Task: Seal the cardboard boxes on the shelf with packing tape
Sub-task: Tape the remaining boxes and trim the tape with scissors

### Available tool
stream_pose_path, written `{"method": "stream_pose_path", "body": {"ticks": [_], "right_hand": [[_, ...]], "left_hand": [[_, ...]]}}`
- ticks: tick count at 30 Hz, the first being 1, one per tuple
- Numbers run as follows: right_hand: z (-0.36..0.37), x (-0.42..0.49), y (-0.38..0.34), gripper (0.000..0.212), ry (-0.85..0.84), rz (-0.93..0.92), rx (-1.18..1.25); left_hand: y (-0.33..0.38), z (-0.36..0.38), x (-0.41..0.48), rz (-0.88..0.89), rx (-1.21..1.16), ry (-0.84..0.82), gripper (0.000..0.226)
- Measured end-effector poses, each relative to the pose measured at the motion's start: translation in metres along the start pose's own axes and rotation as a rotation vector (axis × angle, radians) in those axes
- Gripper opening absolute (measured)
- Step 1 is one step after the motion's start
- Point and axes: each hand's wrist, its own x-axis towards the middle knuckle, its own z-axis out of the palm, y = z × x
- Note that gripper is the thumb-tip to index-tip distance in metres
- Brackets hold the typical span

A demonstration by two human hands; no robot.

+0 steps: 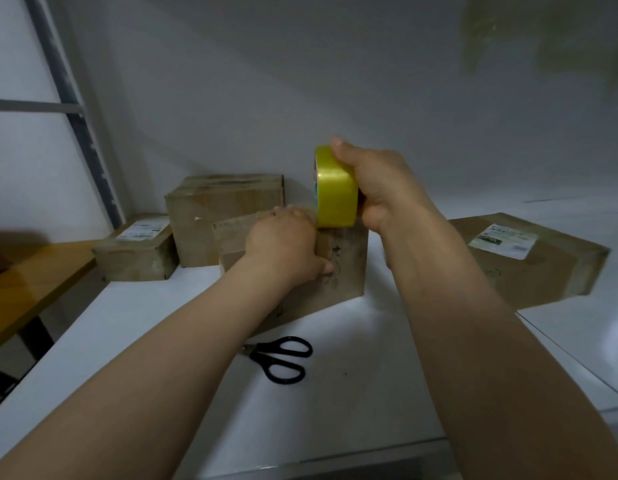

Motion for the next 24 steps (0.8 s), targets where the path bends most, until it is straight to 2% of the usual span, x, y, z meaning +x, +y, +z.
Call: {"method": "stream_pose_path", "body": {"ticks": [5, 8, 11, 18, 24], "right_hand": [[-0.017, -0.028, -0.008, 0.035, 0.019, 0.035, 0.029], [-0.025, -0.047, -0.003, 0.035, -0.033, 0.063, 0.041], [-0.035, -0.06, 0.005, 0.034, -0.028, 0.098, 0.037], [-0.043, -0.081, 0.033, 0.042, -0.094, 0.141, -0.132], [-0.05, -0.087, 0.055, 0.034, -0.091, 0.175, -0.152]], "left_hand": [[0.0, -0.004, 0.002, -0.013, -0.001, -0.023, 0.102], [-0.003, -0.005, 0.004, -0.022, -0.058, -0.018, 0.102], [-0.003, -0.004, 0.005, -0.034, -0.046, -0.029, 0.116], [-0.002, -0.001, 0.007, -0.051, -0.049, 0.024, 0.095], [-0.007, 0.004, 0.01, 0.065, -0.005, 0.102, 0.098]]}}
